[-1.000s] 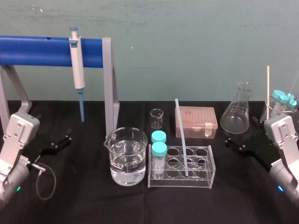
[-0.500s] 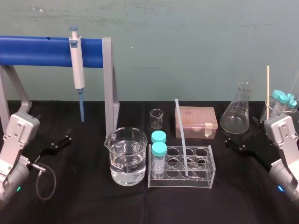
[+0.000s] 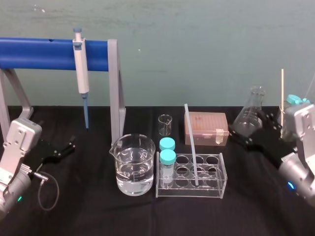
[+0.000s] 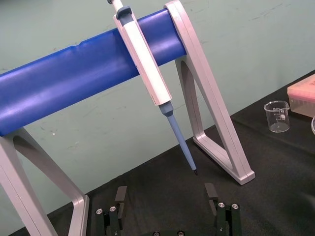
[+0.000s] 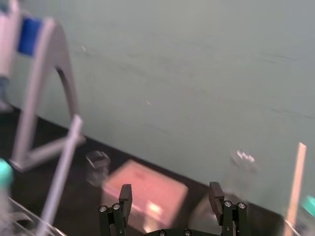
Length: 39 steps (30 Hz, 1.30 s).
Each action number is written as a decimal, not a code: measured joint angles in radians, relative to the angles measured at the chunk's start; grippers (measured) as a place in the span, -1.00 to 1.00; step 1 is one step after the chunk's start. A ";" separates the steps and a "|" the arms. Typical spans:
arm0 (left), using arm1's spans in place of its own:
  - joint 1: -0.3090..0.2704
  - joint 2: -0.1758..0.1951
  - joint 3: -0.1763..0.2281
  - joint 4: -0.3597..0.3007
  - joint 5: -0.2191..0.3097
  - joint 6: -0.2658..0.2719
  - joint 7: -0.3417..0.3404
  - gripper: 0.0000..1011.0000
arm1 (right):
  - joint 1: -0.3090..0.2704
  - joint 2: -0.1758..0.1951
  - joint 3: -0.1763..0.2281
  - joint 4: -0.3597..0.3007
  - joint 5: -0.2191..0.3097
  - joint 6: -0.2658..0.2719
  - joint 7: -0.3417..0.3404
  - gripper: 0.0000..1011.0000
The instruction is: Pick up the stirring rod with one hand, then place it down.
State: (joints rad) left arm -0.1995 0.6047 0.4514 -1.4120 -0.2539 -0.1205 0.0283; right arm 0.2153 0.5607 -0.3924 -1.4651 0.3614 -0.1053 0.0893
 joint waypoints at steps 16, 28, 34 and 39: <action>0.000 0.000 0.000 0.000 0.000 0.000 0.000 0.98 | 0.067 -0.090 -0.003 -0.048 0.158 0.198 0.182 0.98; 0.000 0.000 0.000 0.000 0.000 0.000 0.000 0.98 | 0.137 -0.173 -0.023 0.026 0.152 0.310 0.198 0.98; 0.000 0.000 0.000 0.000 0.000 0.000 0.000 0.98 | 0.156 -0.199 -0.027 0.054 0.140 0.351 0.201 0.98; 0.000 0.000 0.000 0.000 0.000 0.000 0.000 0.98 | 0.164 -0.219 -0.027 0.075 0.132 0.383 0.200 0.98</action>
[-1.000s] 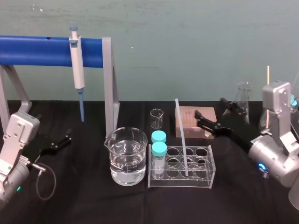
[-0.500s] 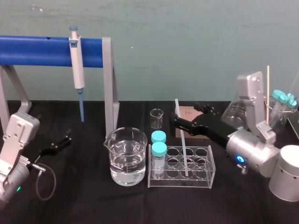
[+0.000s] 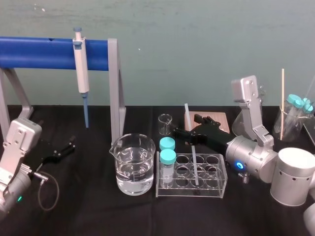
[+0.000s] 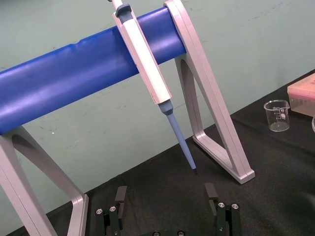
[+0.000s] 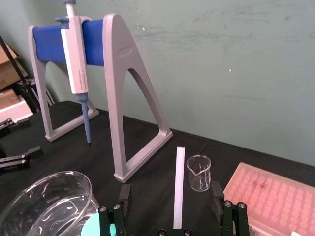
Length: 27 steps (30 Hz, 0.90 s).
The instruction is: Pick up the stirring rod with one hand, then place it down.
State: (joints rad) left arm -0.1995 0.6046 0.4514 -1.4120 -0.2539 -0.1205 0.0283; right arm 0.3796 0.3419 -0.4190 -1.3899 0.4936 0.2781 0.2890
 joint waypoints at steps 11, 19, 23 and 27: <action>0.000 0.000 0.000 0.000 0.000 0.000 0.000 0.98 | 0.002 -0.006 -0.001 0.007 -0.016 -0.001 -0.004 0.98; 0.000 0.000 0.000 0.000 0.000 0.000 0.000 0.98 | 0.002 -0.005 -0.001 0.007 -0.014 0.000 -0.005 0.82; 0.000 0.000 0.000 0.000 0.000 0.000 0.000 0.98 | 0.002 -0.005 -0.001 0.006 -0.013 0.000 -0.005 0.61; 0.000 0.000 0.000 0.000 0.000 0.000 0.000 0.98 | 0.002 -0.005 0.000 0.006 -0.012 0.001 -0.005 0.37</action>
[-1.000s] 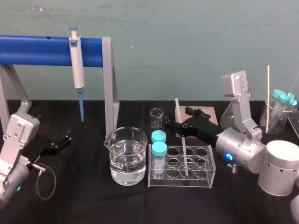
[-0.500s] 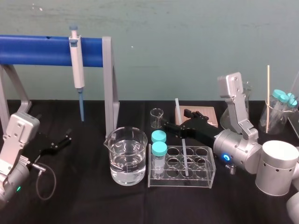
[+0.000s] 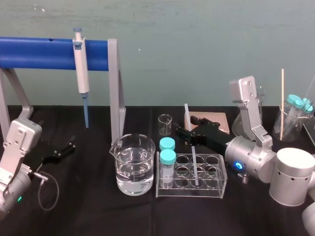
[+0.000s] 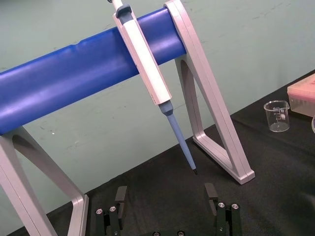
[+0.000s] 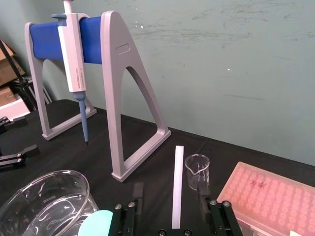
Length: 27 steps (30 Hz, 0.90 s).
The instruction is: Pick up the stirring rod with one hand, then place it down.
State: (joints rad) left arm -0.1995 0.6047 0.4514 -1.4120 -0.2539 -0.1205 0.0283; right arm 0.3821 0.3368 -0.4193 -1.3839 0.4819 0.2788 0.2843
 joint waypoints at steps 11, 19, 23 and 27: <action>0.000 0.000 0.000 0.000 0.000 0.000 0.000 0.98 | 0.000 0.000 0.000 0.000 0.002 0.001 0.000 -0.32; 0.000 0.000 0.000 0.000 0.000 0.000 0.000 0.98 | 0.000 0.000 0.001 0.000 0.002 0.001 0.000 -0.81; 0.000 0.000 0.000 0.000 0.000 0.000 0.000 0.98 | 0.000 0.000 0.001 0.000 0.002 0.001 0.000 -0.86; 0.000 0.000 0.000 0.000 0.000 0.000 0.000 0.98 | 0.000 0.000 0.001 0.000 0.002 0.001 0.000 -0.86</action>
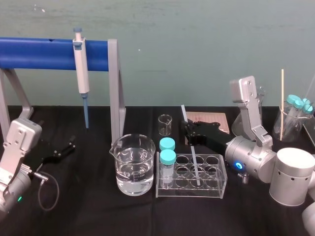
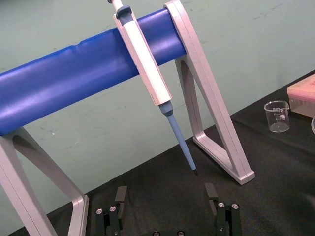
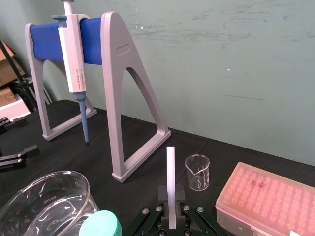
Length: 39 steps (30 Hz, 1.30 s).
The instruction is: Pick up the stirring rod with one hand, then place it down.
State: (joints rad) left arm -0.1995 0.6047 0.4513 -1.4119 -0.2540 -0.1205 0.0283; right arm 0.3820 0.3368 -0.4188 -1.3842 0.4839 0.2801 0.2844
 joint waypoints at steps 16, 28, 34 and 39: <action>0.000 0.000 0.000 0.000 0.000 0.000 0.000 0.98 | -0.061 -0.010 0.028 -0.042 -0.053 -0.164 0.030 -0.86; 0.000 0.000 0.000 0.000 0.000 0.000 0.000 0.98 | -0.139 0.000 0.061 -0.088 -0.127 -0.324 0.033 -0.86; 0.000 0.000 0.000 0.000 0.000 0.000 0.000 0.98 | -0.153 -0.017 0.100 -0.108 -0.114 -0.349 0.036 -0.86; 0.000 0.000 0.000 0.000 0.000 0.000 0.000 0.98 | -0.149 -0.025 0.149 -0.150 -0.092 -0.365 0.036 -0.86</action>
State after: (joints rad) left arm -0.1995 0.6047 0.4514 -1.4120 -0.2539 -0.1205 0.0283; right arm 0.2328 0.3113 -0.2694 -1.5346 0.3919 -0.0846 0.3206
